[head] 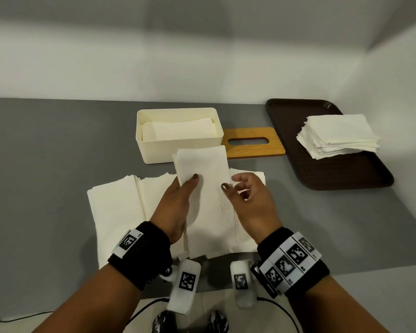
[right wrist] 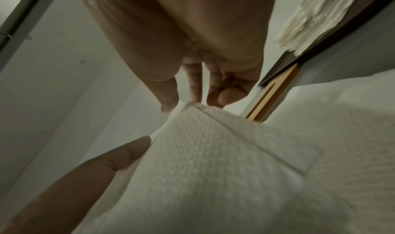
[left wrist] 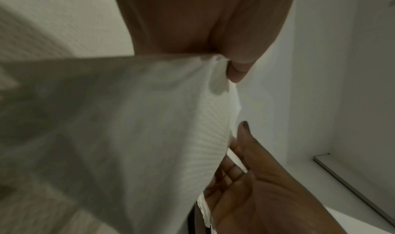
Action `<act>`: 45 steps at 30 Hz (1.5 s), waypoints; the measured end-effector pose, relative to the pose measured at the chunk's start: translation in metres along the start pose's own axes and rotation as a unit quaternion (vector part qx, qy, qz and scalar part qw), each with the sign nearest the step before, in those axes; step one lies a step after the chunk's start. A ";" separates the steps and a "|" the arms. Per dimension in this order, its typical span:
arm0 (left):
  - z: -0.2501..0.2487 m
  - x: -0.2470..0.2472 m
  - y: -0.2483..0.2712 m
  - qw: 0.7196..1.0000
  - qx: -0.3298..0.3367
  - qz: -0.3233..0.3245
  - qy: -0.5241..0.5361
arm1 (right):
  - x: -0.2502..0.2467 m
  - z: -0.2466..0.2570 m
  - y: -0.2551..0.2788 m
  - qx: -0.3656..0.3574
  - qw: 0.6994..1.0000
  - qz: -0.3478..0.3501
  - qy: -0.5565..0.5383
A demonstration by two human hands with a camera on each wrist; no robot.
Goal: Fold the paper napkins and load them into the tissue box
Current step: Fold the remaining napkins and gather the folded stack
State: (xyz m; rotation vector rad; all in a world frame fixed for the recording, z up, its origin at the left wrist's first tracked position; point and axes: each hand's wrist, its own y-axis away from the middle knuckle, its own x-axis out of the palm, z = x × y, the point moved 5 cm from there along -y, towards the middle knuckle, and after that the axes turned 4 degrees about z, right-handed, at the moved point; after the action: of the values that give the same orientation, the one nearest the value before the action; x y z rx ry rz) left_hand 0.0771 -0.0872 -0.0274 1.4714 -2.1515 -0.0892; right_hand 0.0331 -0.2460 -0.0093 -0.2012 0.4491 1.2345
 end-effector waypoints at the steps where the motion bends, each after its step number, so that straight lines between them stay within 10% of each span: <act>1: 0.000 0.000 0.000 1.000 0.004 0.002 0.004 | 0.000 0.002 0.000 0.022 1.000 0.001 0.003; 6: 0.000 0.009 -0.002 1.000 0.015 0.013 0.012 | 0.019 0.001 0.008 0.130 0.973 0.124 -0.143; 16: -0.031 -0.018 -0.013 0.994 0.111 -0.012 -0.010 | 0.023 -0.020 -0.003 0.118 0.949 0.265 -0.123; 28: -0.078 -0.089 -0.042 0.980 0.152 -0.124 -0.046 | 0.003 0.007 -0.084 0.127 0.934 0.219 -0.254; 38: -0.112 -0.137 -0.083 0.923 0.166 -0.286 -0.194 | 0.004 0.057 -0.182 0.031 0.987 0.091 -0.133; 45: -0.099 -0.144 -0.102 0.934 0.100 -0.235 -0.251 | 0.031 0.073 -0.211 0.032 0.990 0.122 -0.061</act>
State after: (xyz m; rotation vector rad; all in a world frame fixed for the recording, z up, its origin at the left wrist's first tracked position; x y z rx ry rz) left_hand 0.2478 0.0219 -0.0319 2.2625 -2.1723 -0.4753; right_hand 0.2559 -0.2597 0.0230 -0.0162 0.4147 1.4609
